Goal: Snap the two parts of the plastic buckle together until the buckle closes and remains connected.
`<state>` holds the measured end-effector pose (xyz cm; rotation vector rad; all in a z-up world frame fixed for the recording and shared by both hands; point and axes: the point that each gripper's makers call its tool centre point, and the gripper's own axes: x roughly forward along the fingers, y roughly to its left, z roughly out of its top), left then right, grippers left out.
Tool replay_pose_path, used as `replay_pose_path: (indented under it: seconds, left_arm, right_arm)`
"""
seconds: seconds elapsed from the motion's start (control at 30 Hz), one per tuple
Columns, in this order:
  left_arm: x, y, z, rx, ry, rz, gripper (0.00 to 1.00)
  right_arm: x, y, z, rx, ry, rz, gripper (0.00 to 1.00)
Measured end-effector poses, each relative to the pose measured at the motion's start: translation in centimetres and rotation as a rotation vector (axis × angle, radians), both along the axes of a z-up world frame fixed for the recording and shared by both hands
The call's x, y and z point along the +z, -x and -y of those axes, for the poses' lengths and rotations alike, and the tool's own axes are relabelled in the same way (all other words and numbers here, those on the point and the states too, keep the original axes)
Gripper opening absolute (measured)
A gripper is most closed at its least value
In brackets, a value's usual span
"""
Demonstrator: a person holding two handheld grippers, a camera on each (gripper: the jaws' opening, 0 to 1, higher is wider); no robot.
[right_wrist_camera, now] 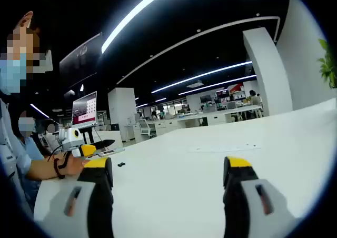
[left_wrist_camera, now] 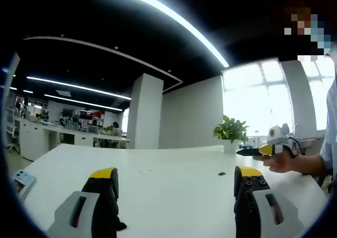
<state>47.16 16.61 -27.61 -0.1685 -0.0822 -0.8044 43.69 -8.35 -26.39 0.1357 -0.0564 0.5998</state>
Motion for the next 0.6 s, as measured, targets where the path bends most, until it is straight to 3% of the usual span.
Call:
replay_pose_path:
  seconds: [0.13, 0.2, 0.23, 0.43, 0.6]
  left_arm:
    - [0.5, 0.5, 0.5, -0.010, -0.007, 0.035, 0.96]
    - [0.8, 1.4, 1.6, -0.044, -0.040, 0.088, 0.99]
    - [0.9, 1.8, 2.0, -0.066, -0.043, 0.097, 0.99]
    - [1.8, 2.6, 2.5, -0.116, -0.005, 0.113, 0.99]
    - [2.3, 2.1, 1.4, -0.091, 0.018, 0.113, 0.99]
  right_arm:
    - [2.0, 0.9, -0.6, 0.052, -0.046, 0.072, 0.88]
    - [4.9, 2.4, -0.8, 0.108, -0.162, 0.194, 0.83]
    - [5.3, 2.7, -0.8, 0.118, -0.172, 0.212, 0.83]
    - [5.2, 2.5, -1.0, 0.065, -0.023, 0.270, 0.90]
    - [5.3, 2.6, -1.2, 0.057, 0.009, 0.301, 0.92]
